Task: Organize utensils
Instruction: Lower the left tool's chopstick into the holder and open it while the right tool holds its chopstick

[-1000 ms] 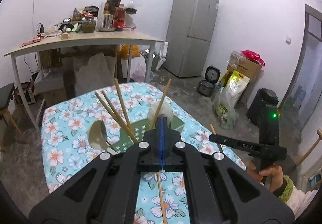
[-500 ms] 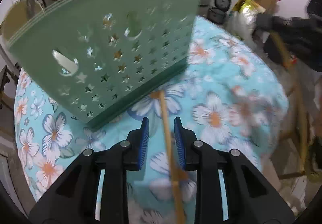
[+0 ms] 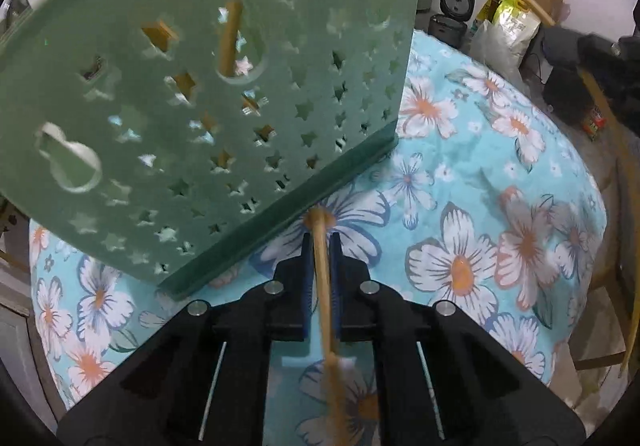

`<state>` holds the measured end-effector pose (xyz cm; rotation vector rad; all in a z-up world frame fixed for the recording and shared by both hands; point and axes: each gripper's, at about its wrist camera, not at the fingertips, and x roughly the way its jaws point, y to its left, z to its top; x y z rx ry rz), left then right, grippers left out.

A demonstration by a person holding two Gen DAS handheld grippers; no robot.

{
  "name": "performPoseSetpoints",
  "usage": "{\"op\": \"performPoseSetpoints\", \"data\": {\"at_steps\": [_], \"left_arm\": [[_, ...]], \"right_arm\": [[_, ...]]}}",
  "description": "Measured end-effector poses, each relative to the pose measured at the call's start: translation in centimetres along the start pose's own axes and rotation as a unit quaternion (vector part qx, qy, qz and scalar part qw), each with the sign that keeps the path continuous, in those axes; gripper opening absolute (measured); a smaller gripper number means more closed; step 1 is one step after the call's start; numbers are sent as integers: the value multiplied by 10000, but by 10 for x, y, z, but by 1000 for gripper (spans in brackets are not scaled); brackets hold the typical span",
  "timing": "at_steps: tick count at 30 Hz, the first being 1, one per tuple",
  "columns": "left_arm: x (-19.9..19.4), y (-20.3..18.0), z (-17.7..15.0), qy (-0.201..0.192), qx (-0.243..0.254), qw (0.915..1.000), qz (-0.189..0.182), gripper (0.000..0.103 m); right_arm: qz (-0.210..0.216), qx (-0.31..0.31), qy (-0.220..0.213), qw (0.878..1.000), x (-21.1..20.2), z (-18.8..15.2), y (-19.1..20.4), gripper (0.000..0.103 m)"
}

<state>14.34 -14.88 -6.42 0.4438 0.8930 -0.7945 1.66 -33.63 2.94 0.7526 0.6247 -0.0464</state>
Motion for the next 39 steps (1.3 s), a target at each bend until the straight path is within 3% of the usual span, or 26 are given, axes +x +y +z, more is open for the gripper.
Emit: {"op": "performPoseSetpoints", "data": {"at_steps": [6,14,22,31,39], "left_arm": [[-65,4,15,-555,-214,9975,-392,6],[-155,40,32,-1383,-715,9821,-1063,6],[-202,62,44,-2112,-925,9675,-1040,6],[-271,65,80,-3272,-749,9373,-931,5],[-284,56,106,-3690,-522,9270,-421,5]], "right_arm": [[9,-33,-50,10000,-5,1,3,7],[58,-84,-81,9999,-8,0,12,7],[69,-126,-97,9999,-10,0,17,7],[61,-120,-80,9999,-8,2,18,7],[73,-95,-50,9999,-3,4,15,7]]}}
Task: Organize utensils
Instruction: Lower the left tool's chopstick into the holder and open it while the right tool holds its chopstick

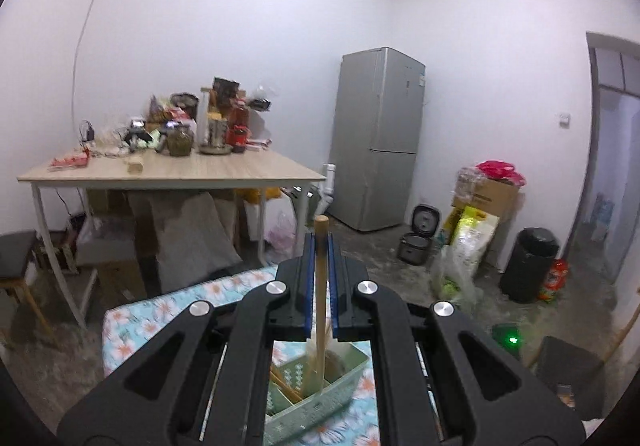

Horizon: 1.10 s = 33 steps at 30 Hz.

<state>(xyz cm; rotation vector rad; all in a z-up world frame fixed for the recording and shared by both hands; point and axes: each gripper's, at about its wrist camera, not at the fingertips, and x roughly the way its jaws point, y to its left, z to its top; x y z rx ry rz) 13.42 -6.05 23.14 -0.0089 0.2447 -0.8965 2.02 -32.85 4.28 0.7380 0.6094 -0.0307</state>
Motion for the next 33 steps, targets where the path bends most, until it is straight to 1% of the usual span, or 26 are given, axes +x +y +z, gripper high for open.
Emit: {"op": "performPoseSetpoints", "data": {"at_steps": [5,7,14,18,24,28,33], "left_arm": [[21,2,-2,4,14,9998,174,5],[29,4,-4,-29,84,9994,334,5],[58,15,-20,45,67,9982,602,5],[69,23,-30,98,-33,9979,645,5],[76,26,-41,37,-47,9975,701,5],[76,26,-47,-45,-108,9978,649,5],[77,26,-56,-100,-164,9986,490,5]], "right_arm": [[28,-4,1,10000,2,4,-1,7],[46,-7,-14,10000,1,5,-2,7],[90,9,-7,10000,3,8,-7,7],[107,28,19,9999,5,8,-8,7],[104,32,54,9999,7,8,-9,7],[96,15,72,9999,9,8,-8,7],[81,-11,84,9999,10,7,-6,7]]}}
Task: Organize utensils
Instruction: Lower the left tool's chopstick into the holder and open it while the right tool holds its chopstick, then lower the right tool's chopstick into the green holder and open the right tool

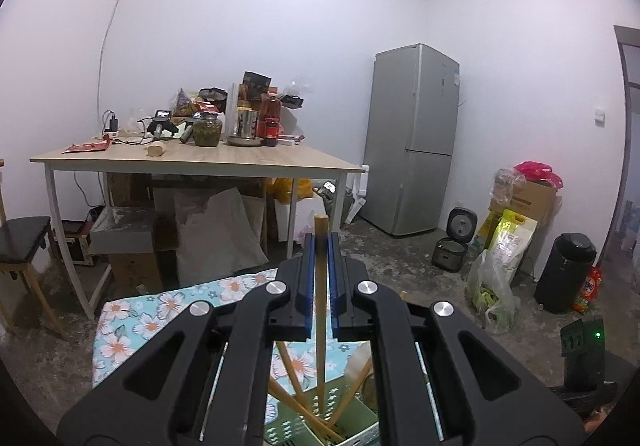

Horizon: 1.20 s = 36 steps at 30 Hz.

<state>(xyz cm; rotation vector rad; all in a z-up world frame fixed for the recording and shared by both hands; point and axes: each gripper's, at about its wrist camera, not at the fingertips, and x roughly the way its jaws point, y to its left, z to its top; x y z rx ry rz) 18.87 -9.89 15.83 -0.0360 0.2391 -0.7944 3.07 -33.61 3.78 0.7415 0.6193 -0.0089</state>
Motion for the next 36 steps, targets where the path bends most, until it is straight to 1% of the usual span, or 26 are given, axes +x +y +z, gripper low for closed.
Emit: {"op": "performPoseSetpoints", "data": {"at_steps": [9,10,11,12,13,14,15,16,17,19,22,25,27,30,31,36], "left_arm": [[3,2,-14,154,-55,9998,-83,6],[3,2,-14,169,-62,9998,-99,8],[1,3,-15,177,-72,9998,-97,15],[1,3,-14,174,-79,9998,-100,20],[-1,4,-15,158,-86,9998,-109,29],[-2,4,-14,143,-86,9998,-105,34],[-3,5,-14,126,-79,9998,-101,36],[-6,5,-14,113,-71,9999,-100,42],[-9,5,-13,81,-71,9999,-93,45],[-16,5,-13,22,-74,9999,-97,45],[-27,7,-12,-38,-85,9999,-80,50],[-42,11,-13,-83,-149,9998,-70,52],[-51,12,-15,-98,-201,9997,-50,56],[-68,20,-21,-78,-362,9993,-45,59],[-72,22,-23,-59,-405,9991,-48,62],[-99,34,-42,15,-541,9985,-42,67]], "right_arm": [[-9,-73,-14,10000,-1,-1,5,6],[-13,-82,-22,10000,-1,-1,6,6],[-10,-90,-28,10000,-2,-1,7,6],[-7,-98,-40,9999,-4,-1,8,6],[-6,-108,-53,9999,-5,-1,8,6],[-2,-136,-76,9999,-7,-1,10,6],[-3,-161,-99,9998,-9,-1,12,6],[-3,-184,-123,9998,-11,-1,14,6],[3,-220,-157,9996,-14,0,17,6],[17,-281,-215,9994,-19,2,23,6],[46,-406,-325,9986,-28,4,33,6],[88,-617,-487,9969,-41,10,49,6],[113,-799,-628,9948,-51,16,62,6],[197,-1120,-881,9896,-68,29,87,6],[207,-1193,-940,9882,-72,31,93,6],[334,-1729,-1382,9746,-95,58,137,6]]}}
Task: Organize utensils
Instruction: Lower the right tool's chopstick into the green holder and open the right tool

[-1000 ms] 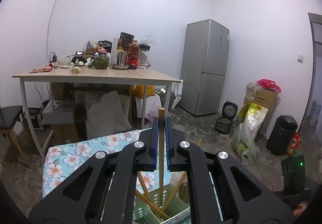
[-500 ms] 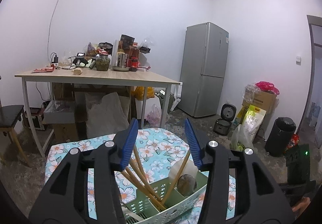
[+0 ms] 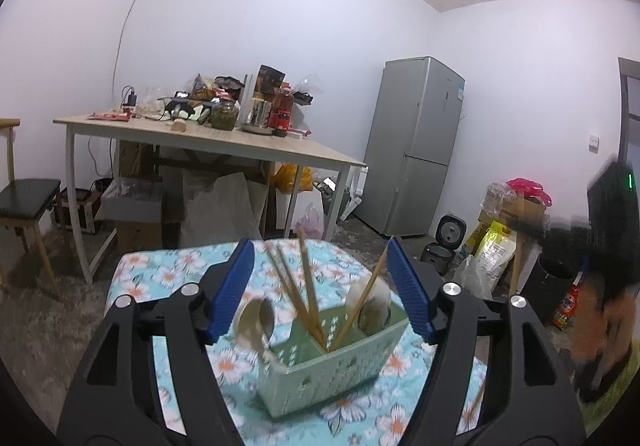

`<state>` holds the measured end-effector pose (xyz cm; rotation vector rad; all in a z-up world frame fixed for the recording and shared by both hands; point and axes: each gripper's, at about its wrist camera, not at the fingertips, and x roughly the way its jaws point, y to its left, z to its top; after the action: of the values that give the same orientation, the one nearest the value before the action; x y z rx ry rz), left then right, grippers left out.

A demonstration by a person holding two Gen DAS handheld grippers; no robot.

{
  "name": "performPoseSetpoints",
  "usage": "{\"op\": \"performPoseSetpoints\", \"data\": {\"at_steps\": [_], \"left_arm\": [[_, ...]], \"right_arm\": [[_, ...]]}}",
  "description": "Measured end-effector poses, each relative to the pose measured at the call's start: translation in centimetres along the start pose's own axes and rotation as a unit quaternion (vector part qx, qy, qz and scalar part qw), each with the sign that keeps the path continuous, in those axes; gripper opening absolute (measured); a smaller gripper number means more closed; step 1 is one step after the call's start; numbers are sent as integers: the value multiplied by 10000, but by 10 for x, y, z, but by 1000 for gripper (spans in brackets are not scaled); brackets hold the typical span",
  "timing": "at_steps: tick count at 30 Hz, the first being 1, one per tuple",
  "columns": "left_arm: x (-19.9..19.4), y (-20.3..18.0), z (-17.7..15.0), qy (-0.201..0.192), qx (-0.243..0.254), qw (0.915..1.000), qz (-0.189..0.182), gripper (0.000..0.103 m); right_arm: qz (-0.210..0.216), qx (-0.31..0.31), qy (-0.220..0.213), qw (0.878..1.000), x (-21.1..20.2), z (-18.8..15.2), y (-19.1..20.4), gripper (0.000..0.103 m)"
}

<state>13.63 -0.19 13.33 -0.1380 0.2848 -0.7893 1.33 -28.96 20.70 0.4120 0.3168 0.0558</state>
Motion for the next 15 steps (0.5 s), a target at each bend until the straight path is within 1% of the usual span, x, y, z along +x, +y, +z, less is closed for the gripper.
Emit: {"op": "performPoseSetpoints", "data": {"at_steps": [3,8,11,13,15], "left_arm": [[-14,9,-14,106,-54,9999,-3,71],[-23,24,-45,508,-147,9986,-63,76],[-22,29,-63,715,-192,9972,-93,79],[-21,34,-74,807,-258,9963,-138,81],[-21,37,-84,877,-320,9955,-182,82]], "right_arm": [[24,-385,-307,9988,0,25,22,6],[231,-714,-700,9947,13,59,49,6],[275,-851,-836,9925,28,69,56,6],[302,-905,-836,9919,44,71,59,6],[226,-986,-807,9916,60,70,61,6]]}}
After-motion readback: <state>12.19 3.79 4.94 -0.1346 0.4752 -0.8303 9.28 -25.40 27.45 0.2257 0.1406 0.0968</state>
